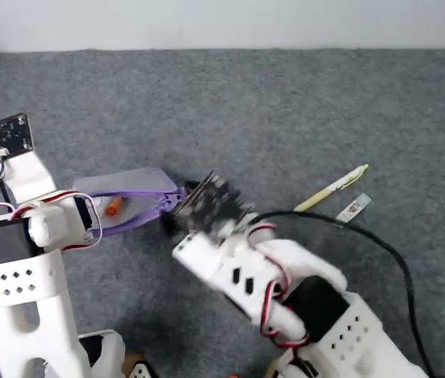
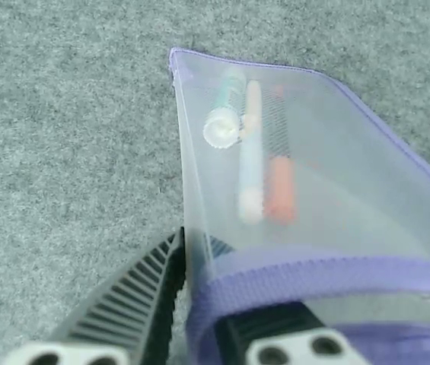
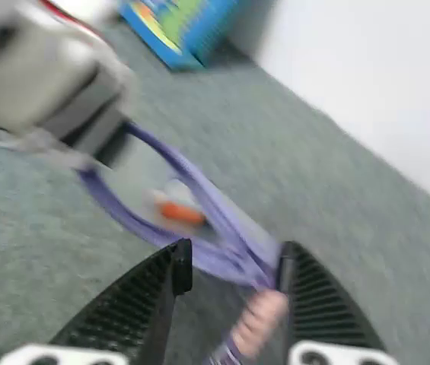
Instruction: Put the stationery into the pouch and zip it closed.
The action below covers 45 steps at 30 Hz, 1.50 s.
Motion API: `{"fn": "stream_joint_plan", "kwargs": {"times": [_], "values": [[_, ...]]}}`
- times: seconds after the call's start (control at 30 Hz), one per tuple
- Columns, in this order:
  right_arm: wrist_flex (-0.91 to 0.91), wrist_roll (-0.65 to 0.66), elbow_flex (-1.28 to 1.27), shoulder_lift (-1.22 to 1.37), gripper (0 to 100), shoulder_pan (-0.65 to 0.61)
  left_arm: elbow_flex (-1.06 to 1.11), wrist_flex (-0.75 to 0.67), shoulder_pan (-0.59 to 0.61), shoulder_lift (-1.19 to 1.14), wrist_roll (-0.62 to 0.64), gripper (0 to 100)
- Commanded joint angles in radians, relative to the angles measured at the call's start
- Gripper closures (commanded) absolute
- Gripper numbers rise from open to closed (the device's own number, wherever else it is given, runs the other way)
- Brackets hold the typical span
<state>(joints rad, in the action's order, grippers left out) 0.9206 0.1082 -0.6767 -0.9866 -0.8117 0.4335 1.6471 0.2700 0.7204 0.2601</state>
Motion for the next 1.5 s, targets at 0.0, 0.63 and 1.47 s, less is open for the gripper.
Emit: {"fn": "stream_joint_plan", "kwargs": {"times": [0.0,0.63,1.47], "values": [[0.059,-0.120,0.052,-0.012,91.7,0.165,-0.050,-0.018,0.000,0.008,0.008,99],[0.225,-0.391,0.149,0.550,82.8,0.786,-0.050,-0.015,-0.002,0.008,0.006,99],[0.223,-0.327,0.763,1.397,82.8,1.078,-0.050,-0.015,-0.003,0.002,0.006,99]]}}
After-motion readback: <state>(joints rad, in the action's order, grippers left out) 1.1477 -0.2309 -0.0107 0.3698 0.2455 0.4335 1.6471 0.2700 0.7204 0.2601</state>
